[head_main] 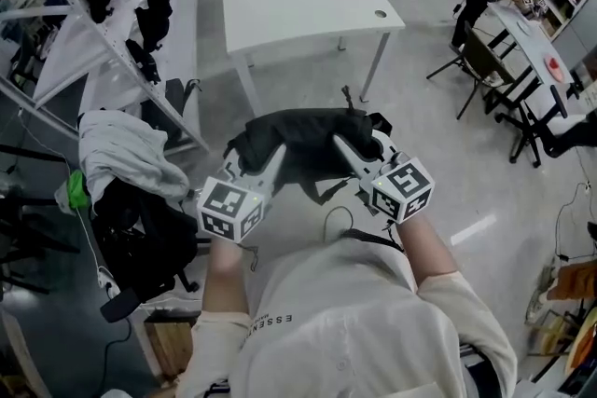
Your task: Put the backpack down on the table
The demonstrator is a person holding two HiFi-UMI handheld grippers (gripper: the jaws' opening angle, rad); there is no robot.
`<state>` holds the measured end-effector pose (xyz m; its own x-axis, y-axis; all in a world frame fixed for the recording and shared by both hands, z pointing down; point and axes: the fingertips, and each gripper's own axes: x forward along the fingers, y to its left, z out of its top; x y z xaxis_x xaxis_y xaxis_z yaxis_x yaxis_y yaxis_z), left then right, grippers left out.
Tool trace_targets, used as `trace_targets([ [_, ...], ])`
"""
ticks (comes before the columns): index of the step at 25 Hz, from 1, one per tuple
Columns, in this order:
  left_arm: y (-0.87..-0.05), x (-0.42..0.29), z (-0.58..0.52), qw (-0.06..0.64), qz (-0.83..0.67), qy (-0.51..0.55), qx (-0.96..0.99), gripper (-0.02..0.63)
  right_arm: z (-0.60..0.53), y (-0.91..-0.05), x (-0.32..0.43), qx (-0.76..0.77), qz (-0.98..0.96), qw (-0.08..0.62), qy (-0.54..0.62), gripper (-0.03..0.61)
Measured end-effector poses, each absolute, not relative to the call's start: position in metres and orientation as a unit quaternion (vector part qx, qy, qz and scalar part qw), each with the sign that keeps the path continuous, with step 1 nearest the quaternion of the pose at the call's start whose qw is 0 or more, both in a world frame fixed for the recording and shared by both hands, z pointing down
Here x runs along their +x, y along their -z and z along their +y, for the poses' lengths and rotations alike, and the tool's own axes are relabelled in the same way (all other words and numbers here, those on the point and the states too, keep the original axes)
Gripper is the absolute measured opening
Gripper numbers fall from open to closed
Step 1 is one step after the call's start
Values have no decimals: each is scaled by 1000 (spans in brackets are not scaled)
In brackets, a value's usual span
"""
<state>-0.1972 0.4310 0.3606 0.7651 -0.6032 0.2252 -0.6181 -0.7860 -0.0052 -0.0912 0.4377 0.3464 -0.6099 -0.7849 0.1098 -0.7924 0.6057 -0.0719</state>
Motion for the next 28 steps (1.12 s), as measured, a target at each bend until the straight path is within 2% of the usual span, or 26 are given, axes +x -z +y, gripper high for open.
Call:
trace_targets([
  [12,-390,-182,364,59,-334,-126,932,55,366,-377,-76,427,-899,39,-88,83],
  [28,-376,-85,142,71,-407,-125,902,55,126,-365,21,358,-928,45,-91,83],
])
